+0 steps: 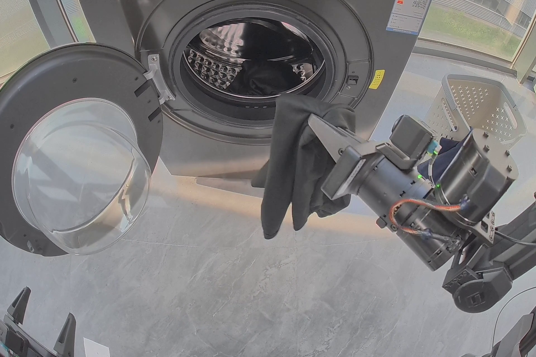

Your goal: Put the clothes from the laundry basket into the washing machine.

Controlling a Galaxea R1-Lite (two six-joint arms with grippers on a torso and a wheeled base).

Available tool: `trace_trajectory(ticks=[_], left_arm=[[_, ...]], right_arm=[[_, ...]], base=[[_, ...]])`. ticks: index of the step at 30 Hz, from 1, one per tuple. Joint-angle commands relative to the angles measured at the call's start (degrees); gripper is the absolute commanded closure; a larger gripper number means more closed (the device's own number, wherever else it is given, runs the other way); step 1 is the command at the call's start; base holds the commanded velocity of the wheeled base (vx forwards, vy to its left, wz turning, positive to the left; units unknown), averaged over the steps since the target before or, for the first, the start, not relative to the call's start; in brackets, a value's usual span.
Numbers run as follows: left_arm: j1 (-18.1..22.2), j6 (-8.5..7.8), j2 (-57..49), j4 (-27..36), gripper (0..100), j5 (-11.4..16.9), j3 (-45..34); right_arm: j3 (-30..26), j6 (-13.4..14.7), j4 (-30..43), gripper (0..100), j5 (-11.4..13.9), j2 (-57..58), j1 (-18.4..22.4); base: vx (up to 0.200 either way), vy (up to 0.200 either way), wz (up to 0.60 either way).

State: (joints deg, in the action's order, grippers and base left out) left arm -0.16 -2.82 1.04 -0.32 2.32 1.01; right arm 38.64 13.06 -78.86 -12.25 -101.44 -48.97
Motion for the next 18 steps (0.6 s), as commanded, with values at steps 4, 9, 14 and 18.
trace_trajectory(ticks=[4,9,14,18], left_arm=[[0.0,-1.23,-0.9,-0.4,0,0.8,-1.0],[0.9,4.40,1.5,-8.5,0,-1.2,6.7],[0.7,2.29,14.7,-11.4,0,9.1,12.0],[-0.1,1.59,31.8,-12.5,0,22.5,12.6]], right_arm=[[7.8,-0.1,-1.7,100,2.0,-6.2,1.2],[10.6,-0.1,-2.2,100,2.0,-8.1,2.4],[13.4,-0.2,-1.2,100,2.1,-9.3,2.6],[15.9,-0.3,-0.9,100,2.1,-10.2,3.6]], base=[[0.000,0.000,0.00],[0.000,0.000,0.00],[0.000,0.000,0.00],[0.000,0.000,0.00]])
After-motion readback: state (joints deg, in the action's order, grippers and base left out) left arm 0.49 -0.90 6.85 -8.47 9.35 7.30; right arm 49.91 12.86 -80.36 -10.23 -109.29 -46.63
